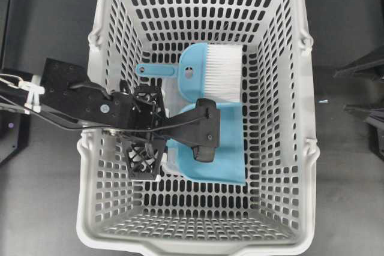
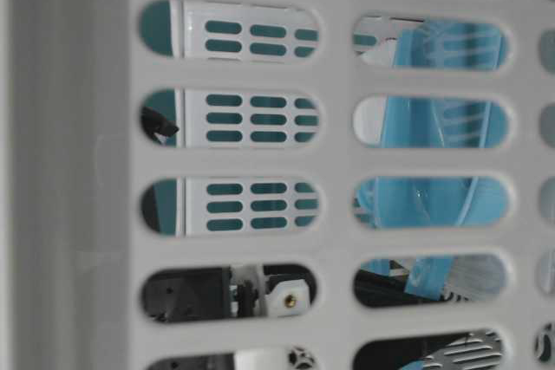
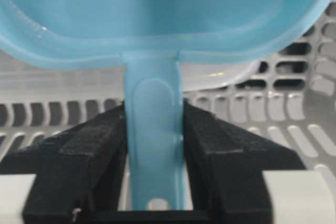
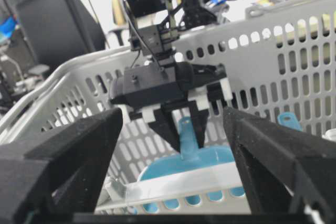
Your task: Pick up the dustpan from the shopping basket with the left arm.
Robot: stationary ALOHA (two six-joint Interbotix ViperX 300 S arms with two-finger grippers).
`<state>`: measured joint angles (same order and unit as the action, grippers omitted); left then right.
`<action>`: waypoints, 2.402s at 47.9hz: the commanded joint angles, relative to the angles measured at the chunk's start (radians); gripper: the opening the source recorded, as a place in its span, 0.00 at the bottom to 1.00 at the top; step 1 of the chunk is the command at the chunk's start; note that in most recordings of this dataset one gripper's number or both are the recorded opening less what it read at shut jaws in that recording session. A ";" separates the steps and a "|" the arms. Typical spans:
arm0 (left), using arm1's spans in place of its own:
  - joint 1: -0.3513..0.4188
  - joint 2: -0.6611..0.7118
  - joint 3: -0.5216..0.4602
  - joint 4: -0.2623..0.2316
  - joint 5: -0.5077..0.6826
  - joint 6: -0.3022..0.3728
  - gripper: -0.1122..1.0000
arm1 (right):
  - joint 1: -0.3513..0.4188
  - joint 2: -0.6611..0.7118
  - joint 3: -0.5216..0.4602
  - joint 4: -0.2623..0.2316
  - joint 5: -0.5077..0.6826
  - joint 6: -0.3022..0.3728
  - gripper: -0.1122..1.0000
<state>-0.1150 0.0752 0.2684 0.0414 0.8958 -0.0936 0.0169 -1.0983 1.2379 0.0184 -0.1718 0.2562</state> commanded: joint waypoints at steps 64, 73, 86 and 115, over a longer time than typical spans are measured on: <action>0.018 -0.285 -0.244 0.005 0.147 0.000 0.36 | -0.002 -0.011 -0.006 0.005 0.018 0.000 0.77; 0.018 -0.287 -0.241 0.003 0.147 0.000 0.36 | -0.002 -0.011 -0.005 0.005 0.020 0.000 0.77; 0.018 -0.287 -0.236 0.003 0.147 0.000 0.36 | -0.002 -0.011 0.000 0.005 0.020 0.000 0.77; 0.018 -0.287 -0.230 0.005 0.147 0.000 0.36 | -0.002 -0.011 0.005 0.005 0.020 0.000 0.77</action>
<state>-0.0951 -0.1841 0.0476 0.0414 1.0492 -0.0936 0.0169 -1.1152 1.2487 0.0199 -0.1488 0.2562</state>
